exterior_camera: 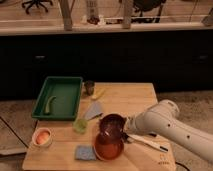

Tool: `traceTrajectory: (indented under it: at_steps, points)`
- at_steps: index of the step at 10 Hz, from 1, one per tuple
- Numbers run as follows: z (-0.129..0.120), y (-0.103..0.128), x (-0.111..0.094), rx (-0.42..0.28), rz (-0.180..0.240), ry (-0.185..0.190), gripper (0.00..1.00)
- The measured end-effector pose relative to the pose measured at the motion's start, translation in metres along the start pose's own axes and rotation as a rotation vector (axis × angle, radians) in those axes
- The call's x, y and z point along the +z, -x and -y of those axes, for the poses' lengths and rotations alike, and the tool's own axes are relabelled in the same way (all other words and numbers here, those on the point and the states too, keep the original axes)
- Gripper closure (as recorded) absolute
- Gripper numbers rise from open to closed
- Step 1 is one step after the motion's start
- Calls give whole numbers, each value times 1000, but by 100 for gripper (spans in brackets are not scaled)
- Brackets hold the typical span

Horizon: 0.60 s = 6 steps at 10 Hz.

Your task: Stack bowls into tray

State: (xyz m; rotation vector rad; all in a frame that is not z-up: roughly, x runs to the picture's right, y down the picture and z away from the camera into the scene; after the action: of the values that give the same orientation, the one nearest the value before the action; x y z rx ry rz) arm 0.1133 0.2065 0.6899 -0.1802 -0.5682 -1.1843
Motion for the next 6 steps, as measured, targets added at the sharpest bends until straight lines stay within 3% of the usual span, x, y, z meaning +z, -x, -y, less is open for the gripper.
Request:
traceTrajectory:
  at_steps: [6]
  points:
    - [8, 5, 3, -23, 19, -12, 99]
